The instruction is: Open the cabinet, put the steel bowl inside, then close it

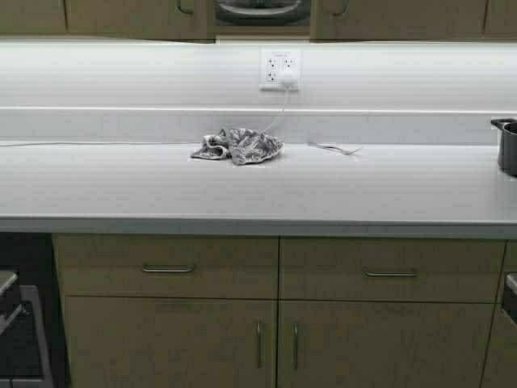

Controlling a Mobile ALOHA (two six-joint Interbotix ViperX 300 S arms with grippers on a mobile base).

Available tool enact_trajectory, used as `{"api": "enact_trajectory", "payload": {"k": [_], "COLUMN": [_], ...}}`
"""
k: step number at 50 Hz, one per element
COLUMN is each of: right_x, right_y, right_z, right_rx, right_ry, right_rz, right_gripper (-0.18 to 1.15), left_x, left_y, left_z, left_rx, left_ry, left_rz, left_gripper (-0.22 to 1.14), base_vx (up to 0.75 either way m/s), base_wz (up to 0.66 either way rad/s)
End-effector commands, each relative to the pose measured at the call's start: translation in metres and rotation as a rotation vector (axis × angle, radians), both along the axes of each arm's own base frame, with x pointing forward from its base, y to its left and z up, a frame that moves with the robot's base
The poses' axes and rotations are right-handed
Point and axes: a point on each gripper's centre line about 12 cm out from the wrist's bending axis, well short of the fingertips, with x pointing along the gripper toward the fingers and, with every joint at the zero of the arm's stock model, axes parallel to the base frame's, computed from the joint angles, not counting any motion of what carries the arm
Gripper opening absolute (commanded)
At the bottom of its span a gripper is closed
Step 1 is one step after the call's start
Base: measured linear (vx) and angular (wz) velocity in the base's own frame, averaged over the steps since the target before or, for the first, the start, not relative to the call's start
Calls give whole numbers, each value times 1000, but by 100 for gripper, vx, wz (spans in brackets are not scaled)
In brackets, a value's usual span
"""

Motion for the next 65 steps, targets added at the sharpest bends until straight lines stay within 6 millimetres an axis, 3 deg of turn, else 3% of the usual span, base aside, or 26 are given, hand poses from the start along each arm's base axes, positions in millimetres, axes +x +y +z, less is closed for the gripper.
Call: {"api": "enact_trajectory", "payload": {"k": [1,16,37,48,56,65], "right_x": [-4,-5,-8,-10,-10,-9], "right_y": [-1,-1,-3,-3,-4,-3], "right_z": [1,-2,-19,-18,-17,-14], "right_rx": [10,8,-10,-6,-4,-1], "right_ry": [-6,1,38,33,32,26], "right_rz": [5,4,4,4,4,6], "right_gripper": [6,6,6,6,6,6], "left_x": [0,24,145,183,196,174], "left_y": [-3,-10,-54,-69,-79,-71], "left_z": [9,-3,4,13,11,2], "left_rx": [-9,-12,-20,-49,-70,-43], "left_ry": [-26,-42,-91,-129,-99,-60], "left_rz": [-7,12,17,18,5,3], "left_gripper": [4,4,4,4,4,4], "base_vx": [0,0,1,6,9,9], "base_wz": [0,0,-1,-3,-3,-4]}}
